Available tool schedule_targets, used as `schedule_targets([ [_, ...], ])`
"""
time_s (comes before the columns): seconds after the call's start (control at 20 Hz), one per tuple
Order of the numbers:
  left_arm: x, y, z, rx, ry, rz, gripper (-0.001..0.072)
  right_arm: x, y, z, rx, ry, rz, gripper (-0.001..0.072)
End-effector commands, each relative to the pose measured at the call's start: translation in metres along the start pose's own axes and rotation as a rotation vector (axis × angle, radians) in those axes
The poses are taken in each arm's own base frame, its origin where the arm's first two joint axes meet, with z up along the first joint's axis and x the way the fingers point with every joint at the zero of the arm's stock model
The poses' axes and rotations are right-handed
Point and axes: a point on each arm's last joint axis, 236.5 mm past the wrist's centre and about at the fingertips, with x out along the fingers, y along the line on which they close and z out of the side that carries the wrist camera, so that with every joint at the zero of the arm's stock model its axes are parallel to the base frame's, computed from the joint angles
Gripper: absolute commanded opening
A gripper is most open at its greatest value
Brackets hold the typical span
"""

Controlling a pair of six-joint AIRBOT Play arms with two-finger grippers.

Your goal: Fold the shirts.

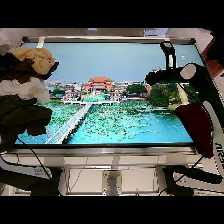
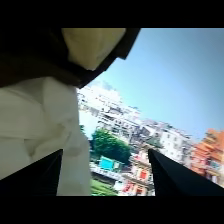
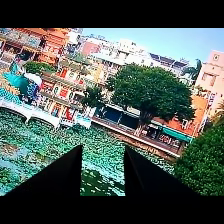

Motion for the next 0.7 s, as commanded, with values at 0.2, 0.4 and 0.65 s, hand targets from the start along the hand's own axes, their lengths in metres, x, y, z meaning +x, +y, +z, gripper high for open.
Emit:
schedule_targets([
  [0.2,0.08,0.069,-0.078,0.056,0.292,0.16,0.0661,0.0,0.0,0.0,0.0,0.0,0.001,0.0304],
  [0.4,0.124,0.083,-0.092,0.048,0.296,0.158,0.066,-0.001,-0.006,0.022,0.005,-0.093,-0.026,0.0305],
  [0.65,0.153,0.093,-0.104,0.039,0.304,0.163,0.0652,-0.003,0.004,0.037,0.063,-0.157,0.02,0.0305],
])
